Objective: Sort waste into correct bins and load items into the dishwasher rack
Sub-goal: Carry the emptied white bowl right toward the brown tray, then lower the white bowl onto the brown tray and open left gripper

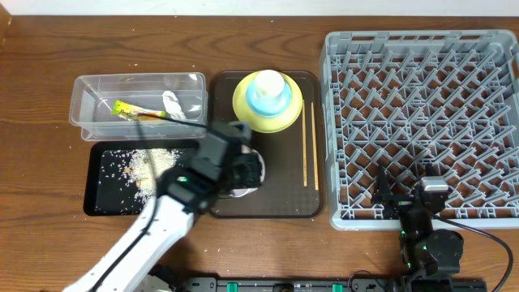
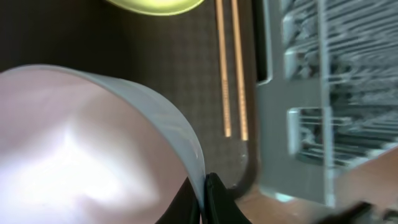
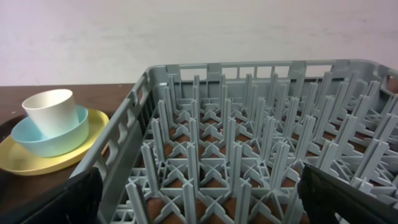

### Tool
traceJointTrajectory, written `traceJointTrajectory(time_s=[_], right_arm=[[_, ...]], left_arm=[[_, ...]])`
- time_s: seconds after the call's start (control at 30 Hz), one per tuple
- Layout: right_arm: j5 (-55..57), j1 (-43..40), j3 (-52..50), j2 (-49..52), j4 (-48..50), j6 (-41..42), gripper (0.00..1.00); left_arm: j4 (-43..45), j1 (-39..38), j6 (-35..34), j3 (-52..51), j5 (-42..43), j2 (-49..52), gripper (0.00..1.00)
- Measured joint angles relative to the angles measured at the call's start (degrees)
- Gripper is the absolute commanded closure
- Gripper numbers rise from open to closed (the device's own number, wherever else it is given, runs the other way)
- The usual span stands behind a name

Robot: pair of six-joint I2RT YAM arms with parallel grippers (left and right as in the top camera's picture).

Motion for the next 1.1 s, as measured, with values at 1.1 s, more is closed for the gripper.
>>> traceJointTrajectory(time_s=[1.1], right_arm=[[0.24,0.0,0.0,0.0,0.22,-0.02,0.01]], left_arm=[[7.41,-2.91,2.16,0.35,-14.38,8.72,0.56]])
